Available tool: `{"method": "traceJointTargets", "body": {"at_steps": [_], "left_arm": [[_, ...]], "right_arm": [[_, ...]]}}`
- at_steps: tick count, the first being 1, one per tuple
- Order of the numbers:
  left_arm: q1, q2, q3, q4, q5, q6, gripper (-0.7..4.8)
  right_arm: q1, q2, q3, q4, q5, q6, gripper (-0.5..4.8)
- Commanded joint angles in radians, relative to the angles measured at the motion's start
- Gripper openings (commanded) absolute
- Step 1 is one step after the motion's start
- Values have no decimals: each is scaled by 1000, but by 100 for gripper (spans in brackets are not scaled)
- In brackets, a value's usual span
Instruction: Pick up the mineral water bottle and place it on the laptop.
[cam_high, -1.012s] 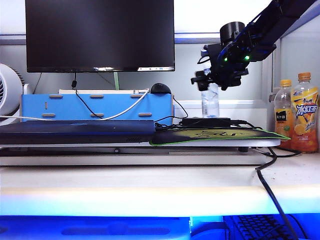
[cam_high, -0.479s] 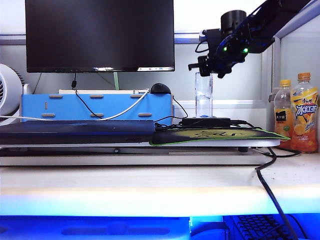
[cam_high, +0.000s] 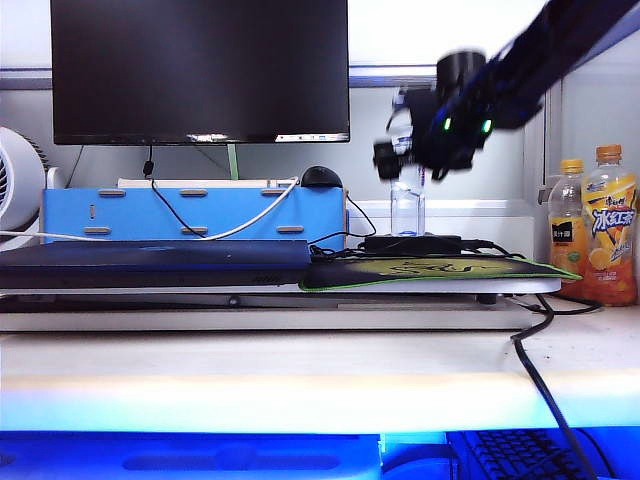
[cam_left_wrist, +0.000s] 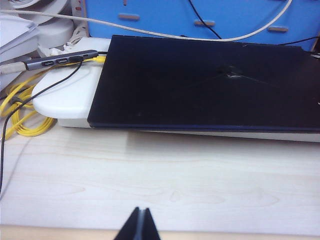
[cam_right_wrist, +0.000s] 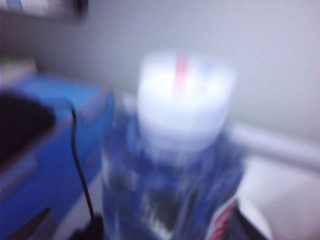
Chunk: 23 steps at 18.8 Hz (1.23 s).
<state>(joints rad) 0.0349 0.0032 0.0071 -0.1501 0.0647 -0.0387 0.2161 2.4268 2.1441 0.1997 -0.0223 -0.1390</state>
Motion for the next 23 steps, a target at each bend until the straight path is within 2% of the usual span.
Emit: {"method": "traceJointTargets", "body": {"at_steps": [1,2,3,4,5,7,15,16,20,23], "left_arm": [[0,-2,0,-2,3,2,-2],[0,-2,0,-2,3,2,-2],[0,-2,0,-2,3,1,-2],[0,-2,0,-2,3,2,-2],[0,-2,0,-2,3,1,-2],[0,-2,0,-2,3,2,-2],[0,-2,0,-2,3,2,-2],[0,-2,0,-2,3,2,-2],[0,-2,0,-2,3,1,-2],[0,-2,0,-2,3,2,-2]], "right_arm": [[2,74,113,8,27,8,479],[2,98,159,-12,27,7,398],[2,109,187,-23,27,6,294],[2,109,189,-21,27,-1,246],[0,108,192,-23,26,-19,165],[-7,108,194,-23,12,-23,107],[-4,-11,196,-24,-22,-21,107],[-4,-37,196,-24,-61,-16,107],[5,-110,196,-24,-321,159,107],[45,-133,196,-23,-542,236,107]]}}
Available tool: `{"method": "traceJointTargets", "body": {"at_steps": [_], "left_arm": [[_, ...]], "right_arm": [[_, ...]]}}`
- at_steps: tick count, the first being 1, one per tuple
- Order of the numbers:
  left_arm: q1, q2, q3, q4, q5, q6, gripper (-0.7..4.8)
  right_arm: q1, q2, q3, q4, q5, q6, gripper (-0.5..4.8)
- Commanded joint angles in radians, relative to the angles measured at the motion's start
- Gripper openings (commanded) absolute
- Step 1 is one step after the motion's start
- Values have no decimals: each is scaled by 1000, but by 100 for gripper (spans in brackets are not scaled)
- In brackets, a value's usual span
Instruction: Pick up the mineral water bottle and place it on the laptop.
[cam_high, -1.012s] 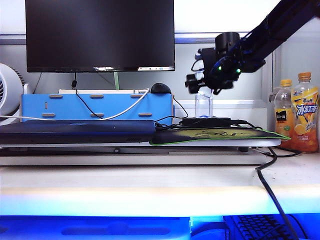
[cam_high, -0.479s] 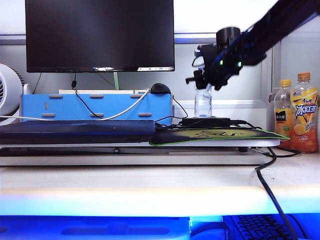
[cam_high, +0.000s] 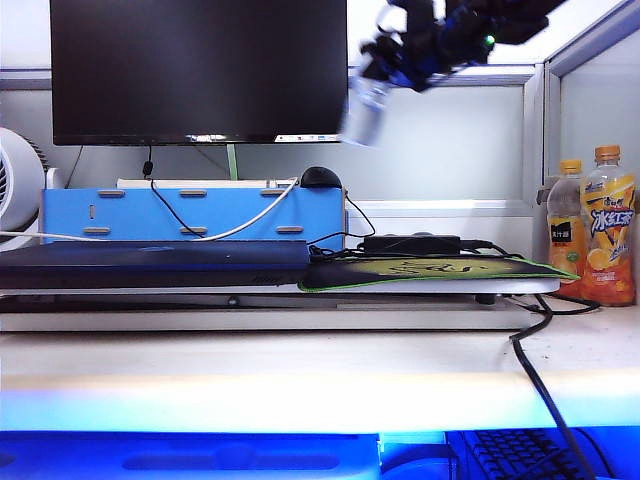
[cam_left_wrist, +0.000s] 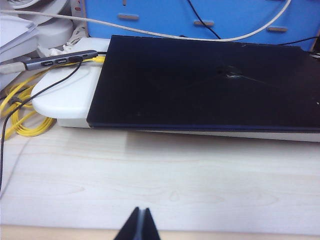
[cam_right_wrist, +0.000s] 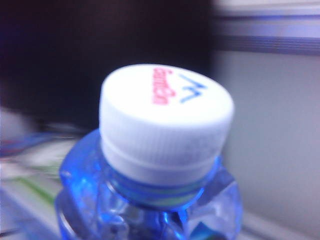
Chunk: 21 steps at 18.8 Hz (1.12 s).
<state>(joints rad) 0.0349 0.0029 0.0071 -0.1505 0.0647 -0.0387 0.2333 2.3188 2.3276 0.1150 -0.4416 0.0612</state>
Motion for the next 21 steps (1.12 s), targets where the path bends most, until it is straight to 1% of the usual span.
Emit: {"method": "traceJointTargets", "body": {"at_steps": [1,4,7,10,13,19,21], "left_arm": [[0,-2,0,-2,3,2,-2],[0,-2,0,-2,3,2,-2],[0,-2,0,-2,3,2,-2],[0,-2,0,-1,3,2,-2],[0,-2,0,-2,3,2,-2],[0,-2,0,-2,3,2,-2],[0,-2,0,-2,3,1,-2]], "right_arm": [[51,-25,12,49,-164,40,107],[124,-25,12,-5,-220,35,108],[207,-18,12,-29,-214,9,108],[256,13,11,-57,-206,9,109],[279,52,10,-79,-204,-19,117],[289,131,10,-121,-205,-23,117],[291,145,10,-148,-205,-48,117]]}}
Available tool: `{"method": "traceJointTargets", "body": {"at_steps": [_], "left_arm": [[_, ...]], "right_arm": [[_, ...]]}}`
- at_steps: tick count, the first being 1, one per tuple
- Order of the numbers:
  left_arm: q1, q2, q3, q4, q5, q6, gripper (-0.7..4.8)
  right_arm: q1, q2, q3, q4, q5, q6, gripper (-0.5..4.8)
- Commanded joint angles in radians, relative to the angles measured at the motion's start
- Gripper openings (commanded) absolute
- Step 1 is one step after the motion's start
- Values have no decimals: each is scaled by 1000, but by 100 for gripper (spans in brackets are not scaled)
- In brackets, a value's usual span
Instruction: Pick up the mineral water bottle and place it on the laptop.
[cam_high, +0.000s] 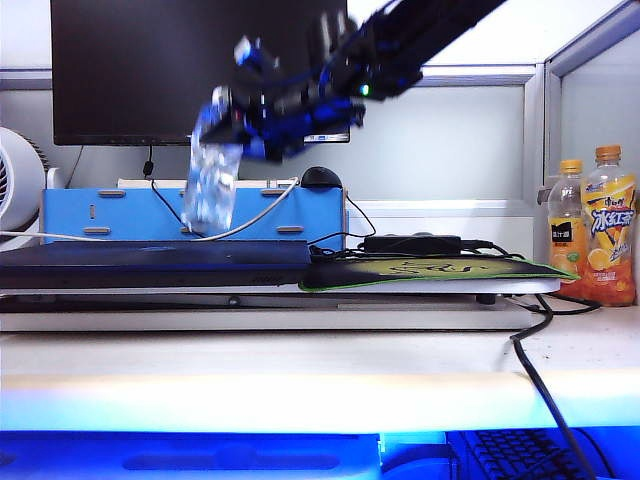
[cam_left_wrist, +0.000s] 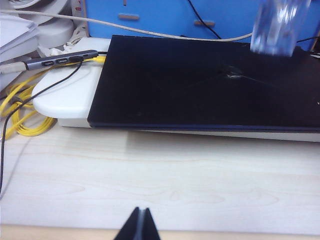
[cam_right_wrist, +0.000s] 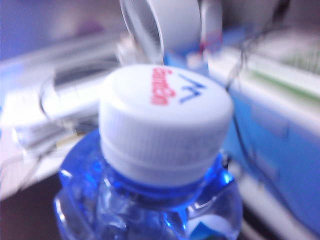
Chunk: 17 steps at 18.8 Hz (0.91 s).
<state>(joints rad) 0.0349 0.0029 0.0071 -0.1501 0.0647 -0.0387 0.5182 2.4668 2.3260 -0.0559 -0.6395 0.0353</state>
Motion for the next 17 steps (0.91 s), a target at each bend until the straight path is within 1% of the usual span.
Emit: {"method": "traceJointTargets", "body": {"at_steps": [1,4,7,8,9,10,11,12,14,17], "left_arm": [[0,-2,0,-2,3,2,-2],[0,-2,0,-2,3,2,-2],[0,-2,0,-2,3,2,-2],[0,-2,0,-2,3,2,-2],[0,-2,0,-2,3,1,-2],[0,-2,0,-2,3,1,-2],[0,-2,0,-2,3,1,-2],[0,-2,0,-2,3,2,-2],[0,-2,0,-2,3,1,-2],[0,-2,0,-2,3,1,-2]], "right_arm": [[9,2,11,21,-8,-29,117],[20,8,11,-38,-14,-98,131],[41,8,11,-83,-14,-174,131],[46,8,11,-82,-14,-181,131],[51,8,12,-81,-13,-198,177],[57,8,12,-77,-7,-200,275],[58,7,12,-74,-7,-200,357],[60,7,12,-74,-8,-201,413],[60,5,12,-73,-14,-201,479],[60,-11,14,-44,-13,-201,479]]}}
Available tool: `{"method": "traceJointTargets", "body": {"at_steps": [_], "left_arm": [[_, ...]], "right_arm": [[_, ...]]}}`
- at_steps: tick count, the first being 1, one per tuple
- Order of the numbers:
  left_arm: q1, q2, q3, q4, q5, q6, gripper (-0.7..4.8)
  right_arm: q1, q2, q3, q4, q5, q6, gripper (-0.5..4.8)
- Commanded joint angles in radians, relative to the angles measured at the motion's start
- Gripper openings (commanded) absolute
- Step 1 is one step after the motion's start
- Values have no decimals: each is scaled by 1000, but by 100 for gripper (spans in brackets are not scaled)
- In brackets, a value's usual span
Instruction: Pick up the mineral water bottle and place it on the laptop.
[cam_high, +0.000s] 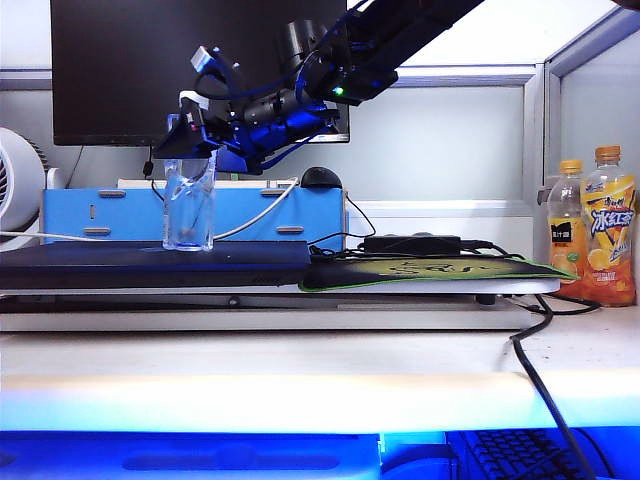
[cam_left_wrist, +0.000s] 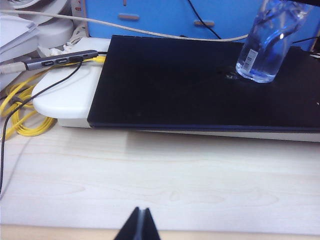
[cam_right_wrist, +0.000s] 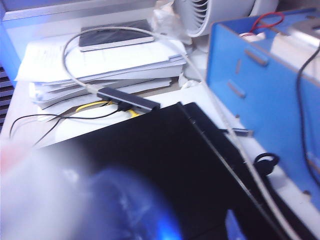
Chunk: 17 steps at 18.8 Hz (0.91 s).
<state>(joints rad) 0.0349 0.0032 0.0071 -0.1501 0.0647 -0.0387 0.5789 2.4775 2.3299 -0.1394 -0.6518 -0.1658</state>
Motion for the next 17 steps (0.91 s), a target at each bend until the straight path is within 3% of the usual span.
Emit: {"method": "traceJointTargets", "body": {"at_steps": [1,9,15,17], "left_arm": [[0,-2,0,-2,3,2,-2],[0,-2,0,-2,3,2,-2],[15,5,0,-3,4,1,-2],[14,-2,0,2,4,1,-2]], "right_arm": [[-1,-34,10,55,3,0,479],[-6,-265,10,87,93,0,479],[-6,-619,10,-25,440,0,479],[-6,-743,10,-87,534,-61,479]]}}
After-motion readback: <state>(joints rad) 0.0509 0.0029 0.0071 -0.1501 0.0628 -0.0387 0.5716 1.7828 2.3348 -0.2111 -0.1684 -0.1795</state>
